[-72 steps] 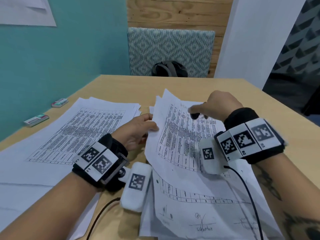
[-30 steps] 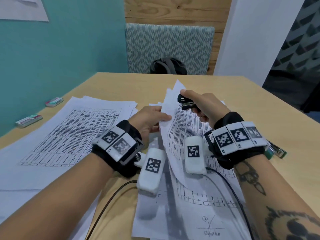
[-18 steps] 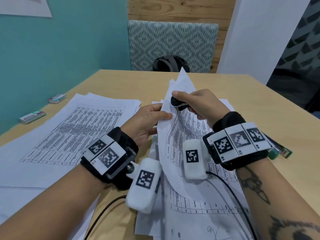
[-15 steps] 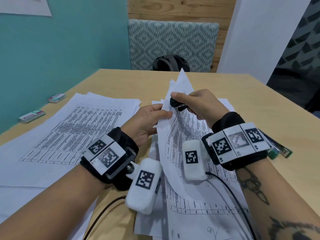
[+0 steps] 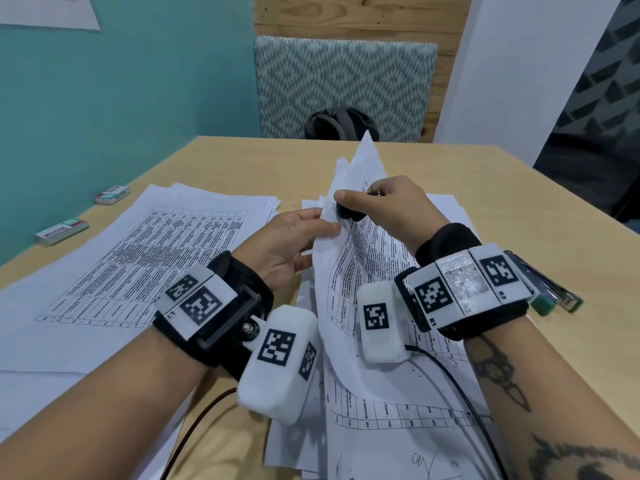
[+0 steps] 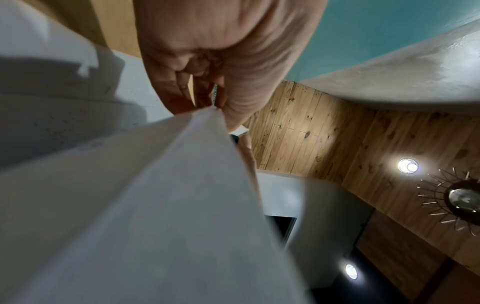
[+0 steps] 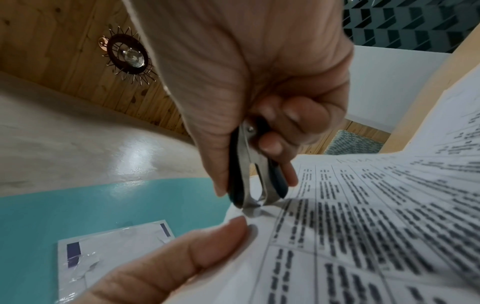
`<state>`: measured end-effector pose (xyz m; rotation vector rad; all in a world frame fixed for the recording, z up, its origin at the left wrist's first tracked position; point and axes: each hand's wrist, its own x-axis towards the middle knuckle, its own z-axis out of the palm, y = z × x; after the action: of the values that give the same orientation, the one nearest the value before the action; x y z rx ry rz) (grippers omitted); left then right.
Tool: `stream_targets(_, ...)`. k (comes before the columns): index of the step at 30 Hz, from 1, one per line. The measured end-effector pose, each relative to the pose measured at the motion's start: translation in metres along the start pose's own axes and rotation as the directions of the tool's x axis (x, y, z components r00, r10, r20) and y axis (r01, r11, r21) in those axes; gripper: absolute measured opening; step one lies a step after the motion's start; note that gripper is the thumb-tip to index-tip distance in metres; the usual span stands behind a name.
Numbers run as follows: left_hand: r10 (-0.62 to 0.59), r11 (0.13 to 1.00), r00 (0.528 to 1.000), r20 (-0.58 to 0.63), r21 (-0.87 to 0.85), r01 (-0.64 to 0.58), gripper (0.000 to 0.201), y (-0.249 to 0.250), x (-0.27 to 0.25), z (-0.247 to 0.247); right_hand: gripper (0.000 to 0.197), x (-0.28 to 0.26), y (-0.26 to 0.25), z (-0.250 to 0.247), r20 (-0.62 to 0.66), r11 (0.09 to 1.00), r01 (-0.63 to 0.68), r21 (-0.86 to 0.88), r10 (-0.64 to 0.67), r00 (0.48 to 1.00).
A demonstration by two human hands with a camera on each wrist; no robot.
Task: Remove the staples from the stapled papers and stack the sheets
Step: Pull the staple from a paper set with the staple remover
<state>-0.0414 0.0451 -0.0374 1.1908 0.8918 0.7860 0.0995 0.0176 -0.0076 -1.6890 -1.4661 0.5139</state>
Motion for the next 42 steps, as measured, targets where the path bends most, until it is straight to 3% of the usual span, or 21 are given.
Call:
stream_targets(4,0.008,1.0,1.0,-0.014,0.025,-0.007,0.031,0.001,-0.001,0.0,0.059,0.001,0.002,0.003,-0.032,1.0,0.0,0.026,0.001,0.999)
stream_targets(12,0.012,0.998,1.0,-0.027,0.059,-0.011,0.022,0.002,-0.001,0.002,0.037,0.001,0.001,0.002,-0.01,0.994,-0.061,0.089,0.062,0.998)
stream_targets(15,0.049,0.998,0.999,-0.011,0.042,-0.049,0.008,0.003,-0.002,0.001,0.034,0.0,-0.001,-0.002,0.066,0.974,-0.126,0.191,0.115,0.991)
stream_targets(20,0.134,0.989,0.991,-0.009,0.071,-0.133,0.003,0.004,-0.002,0.001,0.027,0.002,0.0,-0.009,0.224,0.917,-0.271,0.292,0.21,0.952)
stream_targets(26,0.276,0.924,0.96,-0.056,0.292,-0.248,0.017,0.002,-0.002,0.008,0.031,-0.002,-0.004,-0.006,0.141,0.952,-0.182,0.247,0.15,0.979)
stream_targets(31,0.326,0.888,0.945,-0.025,0.351,-0.297,0.007,0.004,-0.005,0.007,0.031,-0.004,-0.006,-0.006,0.111,0.965,-0.127,0.228,0.104,0.988)
stream_targets(35,0.298,0.894,0.95,-0.092,0.377,-0.244,0.034,0.001,-0.001,0.009,0.039,-0.006,-0.01,-0.002,0.005,0.999,-0.031,-0.028,0.031,0.999)
stream_targets(40,0.264,0.909,0.956,-0.127,0.365,-0.202,0.064,-0.004,0.004,0.008,0.048,-0.011,-0.02,0.003,-0.05,0.948,0.033,-0.318,-0.052,0.997)
stream_targets(42,0.261,0.915,0.956,-0.134,0.351,-0.2,0.063,-0.005,0.005,0.009,0.049,-0.013,-0.024,0.004,-0.071,0.915,0.052,-0.401,-0.088,0.994)
